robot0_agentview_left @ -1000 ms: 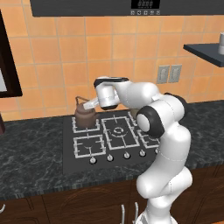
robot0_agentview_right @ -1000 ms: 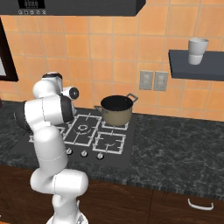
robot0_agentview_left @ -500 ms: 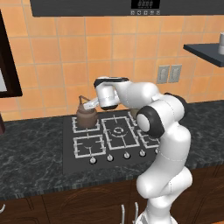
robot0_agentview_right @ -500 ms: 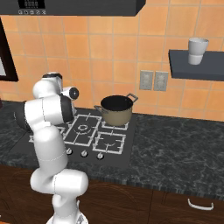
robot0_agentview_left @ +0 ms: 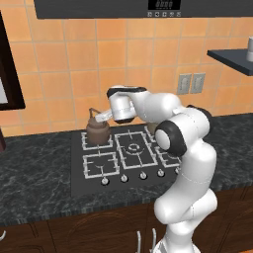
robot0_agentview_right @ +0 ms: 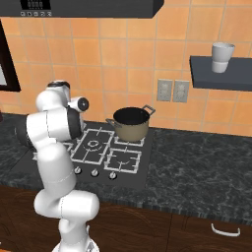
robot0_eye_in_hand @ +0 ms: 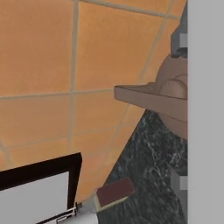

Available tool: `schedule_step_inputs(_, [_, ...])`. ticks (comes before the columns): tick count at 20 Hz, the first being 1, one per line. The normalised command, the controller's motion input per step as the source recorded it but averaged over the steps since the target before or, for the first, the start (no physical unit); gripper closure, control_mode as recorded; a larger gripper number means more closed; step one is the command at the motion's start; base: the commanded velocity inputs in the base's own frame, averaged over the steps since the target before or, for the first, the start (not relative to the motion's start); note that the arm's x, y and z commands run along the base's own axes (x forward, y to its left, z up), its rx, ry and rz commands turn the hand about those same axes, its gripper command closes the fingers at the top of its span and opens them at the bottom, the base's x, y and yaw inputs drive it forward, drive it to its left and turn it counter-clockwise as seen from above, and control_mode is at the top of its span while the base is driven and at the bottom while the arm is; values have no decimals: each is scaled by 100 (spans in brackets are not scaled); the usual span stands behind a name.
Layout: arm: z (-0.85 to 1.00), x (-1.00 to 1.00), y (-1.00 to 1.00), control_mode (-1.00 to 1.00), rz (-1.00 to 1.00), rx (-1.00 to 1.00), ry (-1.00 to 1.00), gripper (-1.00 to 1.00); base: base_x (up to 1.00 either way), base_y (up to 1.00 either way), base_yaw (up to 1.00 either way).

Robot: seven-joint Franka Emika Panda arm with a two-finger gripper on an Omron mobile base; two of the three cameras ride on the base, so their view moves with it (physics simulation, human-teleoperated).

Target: Pick the kettle from the counter and place it on a stove burner. Then turn the burner on.

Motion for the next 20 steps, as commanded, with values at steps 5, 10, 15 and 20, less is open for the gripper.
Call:
schedule_step_inputs(5, [24,1,-9,-100,-11,-1,11,-100,0,0,0])
schedule_step_inputs(10, [52,-16,-1,-100,-8,-5,13,-100,0,0,0])
schedule_step_inputs(15, [88,-26,-3,-100,-6,-5,1,-100,0,0,0])
schedule_step_inputs(20, [72,-43,-13,-100,-2,-1,5,-100,0,0,0])
